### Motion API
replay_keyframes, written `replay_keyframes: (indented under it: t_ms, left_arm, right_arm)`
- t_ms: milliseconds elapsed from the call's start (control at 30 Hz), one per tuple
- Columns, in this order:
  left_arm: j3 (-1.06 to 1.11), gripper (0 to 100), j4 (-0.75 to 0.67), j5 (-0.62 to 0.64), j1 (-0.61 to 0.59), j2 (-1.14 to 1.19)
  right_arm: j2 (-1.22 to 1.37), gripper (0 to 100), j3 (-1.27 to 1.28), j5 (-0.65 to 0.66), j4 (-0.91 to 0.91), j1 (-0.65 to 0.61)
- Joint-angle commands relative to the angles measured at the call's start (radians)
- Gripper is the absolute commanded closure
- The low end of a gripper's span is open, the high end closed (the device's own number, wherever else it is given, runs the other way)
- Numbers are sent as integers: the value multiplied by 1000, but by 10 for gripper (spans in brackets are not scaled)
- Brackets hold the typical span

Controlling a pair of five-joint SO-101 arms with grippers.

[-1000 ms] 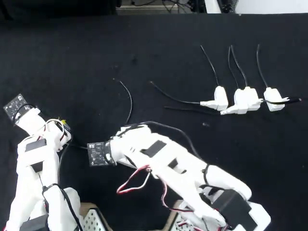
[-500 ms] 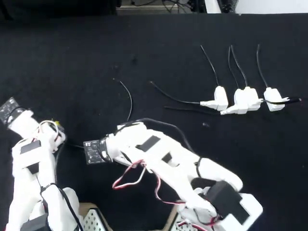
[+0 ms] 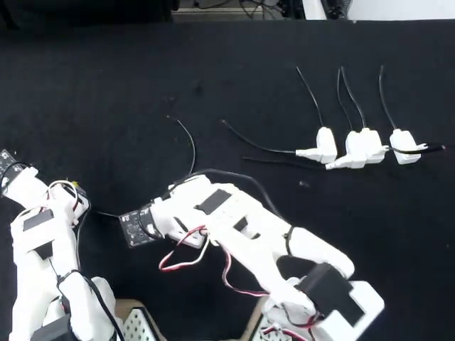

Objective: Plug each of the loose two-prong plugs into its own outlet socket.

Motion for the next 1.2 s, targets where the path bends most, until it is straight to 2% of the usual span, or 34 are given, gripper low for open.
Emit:
replay_keyframes:
  t_ms: [0, 300, 367, 433, 600, 733, 833, 1033, 1167]
  left_arm:
    - [-54, 812, -6, 5, -10, -25]
    - [-54, 812, -6, 5, -10, -25]
    - [-54, 812, -6, 5, -10, -25]
    - [-54, 812, -6, 5, -8, -25]
    - [-54, 812, -6, 5, -8, -25]
    - [-53, 812, -6, 5, -8, -25]
    - [-53, 812, -6, 5, -7, -25]
    - [-56, 812, -6, 5, -2, -25]
    - [-56, 812, -6, 5, -2, -25]
  right_arm:
    - [61, 830, -82, 18, 8, -15]
    - [177, 835, -170, 17, 9, -14]
    - [180, 885, -182, 17, 9, -14]
    - [180, 990, -197, 12, 8, -11]
    - [166, 988, -223, -31, 15, 41]
    - [45, 989, -223, -110, 35, 127]
    - [-117, 988, -239, -235, 161, 173]
    - [-452, 988, -375, -512, 575, 184]
    - [-509, 988, -524, -637, 806, 210]
